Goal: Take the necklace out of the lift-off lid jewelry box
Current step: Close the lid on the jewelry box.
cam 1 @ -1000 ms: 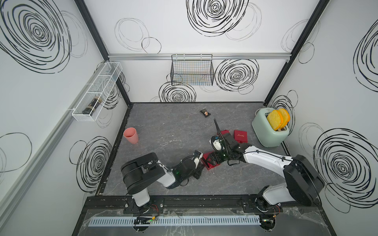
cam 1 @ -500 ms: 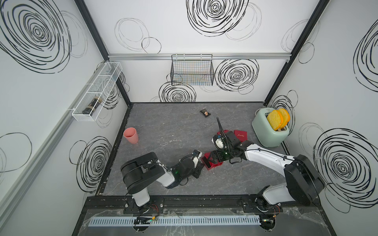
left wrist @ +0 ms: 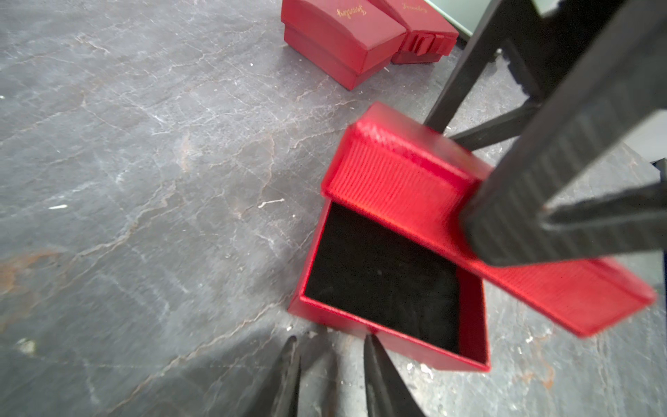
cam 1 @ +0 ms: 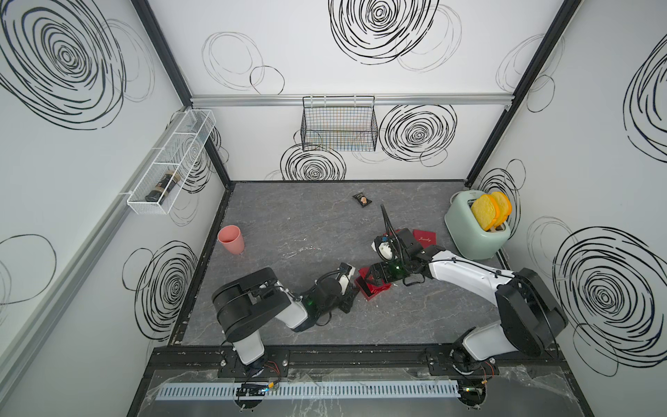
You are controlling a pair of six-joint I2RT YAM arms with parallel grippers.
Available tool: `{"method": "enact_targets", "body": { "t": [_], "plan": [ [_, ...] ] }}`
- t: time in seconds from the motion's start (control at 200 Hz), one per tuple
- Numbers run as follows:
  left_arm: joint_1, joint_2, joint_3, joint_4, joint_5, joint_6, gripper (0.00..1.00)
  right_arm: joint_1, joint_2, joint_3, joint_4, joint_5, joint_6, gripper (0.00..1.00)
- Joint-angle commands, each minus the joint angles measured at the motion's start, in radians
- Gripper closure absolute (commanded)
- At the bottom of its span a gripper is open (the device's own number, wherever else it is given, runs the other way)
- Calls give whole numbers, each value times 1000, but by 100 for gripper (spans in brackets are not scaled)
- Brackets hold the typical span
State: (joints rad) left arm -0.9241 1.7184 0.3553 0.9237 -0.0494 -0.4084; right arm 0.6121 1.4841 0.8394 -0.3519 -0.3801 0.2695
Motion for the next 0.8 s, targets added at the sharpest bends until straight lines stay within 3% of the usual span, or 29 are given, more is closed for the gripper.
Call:
{"method": "enact_targets", "body": {
  "t": [0.0, 0.795],
  "plan": [
    [11, -9, -2, 61, 9, 6, 66, -11, -5, 34, -36, 21, -23, 15],
    [14, 12, 22, 59, 23, 11, 66, -12, 46, 12, 0, -98, -40, 15]
  ]
}}
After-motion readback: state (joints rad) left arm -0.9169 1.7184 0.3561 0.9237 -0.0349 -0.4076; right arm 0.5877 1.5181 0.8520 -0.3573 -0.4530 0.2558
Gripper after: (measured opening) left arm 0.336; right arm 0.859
